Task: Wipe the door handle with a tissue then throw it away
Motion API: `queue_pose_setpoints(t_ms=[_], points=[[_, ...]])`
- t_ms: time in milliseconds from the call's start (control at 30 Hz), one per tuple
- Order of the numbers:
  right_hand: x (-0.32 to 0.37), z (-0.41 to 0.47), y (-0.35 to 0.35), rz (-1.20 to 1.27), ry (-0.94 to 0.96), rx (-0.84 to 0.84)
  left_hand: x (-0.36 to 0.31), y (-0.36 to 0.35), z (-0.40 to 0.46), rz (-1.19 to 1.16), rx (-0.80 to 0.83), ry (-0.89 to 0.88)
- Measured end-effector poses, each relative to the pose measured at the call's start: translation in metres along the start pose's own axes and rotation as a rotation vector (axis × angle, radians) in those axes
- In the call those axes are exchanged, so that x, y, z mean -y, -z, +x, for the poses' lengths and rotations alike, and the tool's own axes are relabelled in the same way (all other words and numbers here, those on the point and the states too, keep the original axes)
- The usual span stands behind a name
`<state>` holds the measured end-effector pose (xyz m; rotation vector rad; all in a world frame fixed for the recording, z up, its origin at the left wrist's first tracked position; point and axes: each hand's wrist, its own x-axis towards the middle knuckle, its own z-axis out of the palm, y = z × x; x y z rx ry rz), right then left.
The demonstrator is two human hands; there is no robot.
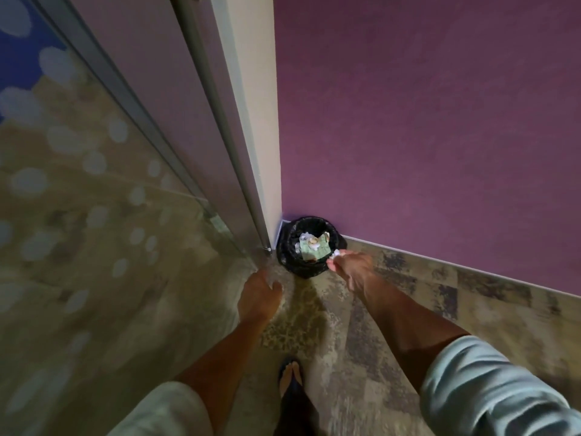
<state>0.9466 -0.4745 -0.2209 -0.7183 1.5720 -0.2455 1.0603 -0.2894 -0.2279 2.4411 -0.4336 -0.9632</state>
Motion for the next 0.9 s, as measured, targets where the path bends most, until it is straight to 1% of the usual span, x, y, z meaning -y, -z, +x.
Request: queue_pose_setpoints(t_ms=[133, 167, 333, 433, 500, 567, 600, 633, 733, 767, 900], points=[[0.008, 0.025, -0.017, -0.083, 0.001, -0.062, 0.005, -0.003, 0.017, 0.014, -0.001, -0.024], [0.010, 0.029, -0.018, -0.101, 0.005, -0.050, 0.004, -0.002, 0.017, 0.016, -0.005, -0.036], [0.017, 0.048, -0.044, -0.052, -0.017, -0.099, 0.011, -0.007, 0.032, 0.055, -0.014, -0.057], [0.024, 0.057, -0.044, -0.037, -0.016, -0.051, 0.012, -0.011, 0.036, 0.093, 0.004, -0.096], [0.030, 0.063, -0.040, 0.035, -0.022, 0.020, 0.011, -0.012, 0.037, 0.095, 0.016, -0.101], [0.040, 0.066, -0.044, 0.087, -0.015, 0.033, 0.012, -0.013, 0.040, 0.087, 0.021, -0.101], [0.043, 0.070, -0.052, 0.115, -0.010, 0.025, 0.014, -0.011, 0.042, 0.087, 0.022, -0.092], [0.044, 0.076, -0.061, 0.098, -0.022, -0.017, 0.019, -0.010, 0.045, 0.091, 0.014, -0.089], [0.055, 0.081, -0.074, -0.053, 0.025, -0.080, 0.023, -0.007, 0.050, 0.085, 0.008, -0.076], [0.058, 0.078, -0.075, -0.061, 0.047, -0.089, 0.023, -0.006, 0.051, 0.081, 0.003, -0.080], [0.057, 0.072, -0.077, 0.009, 0.054, -0.085, 0.021, -0.008, 0.051, 0.091, -0.031, -0.080]])
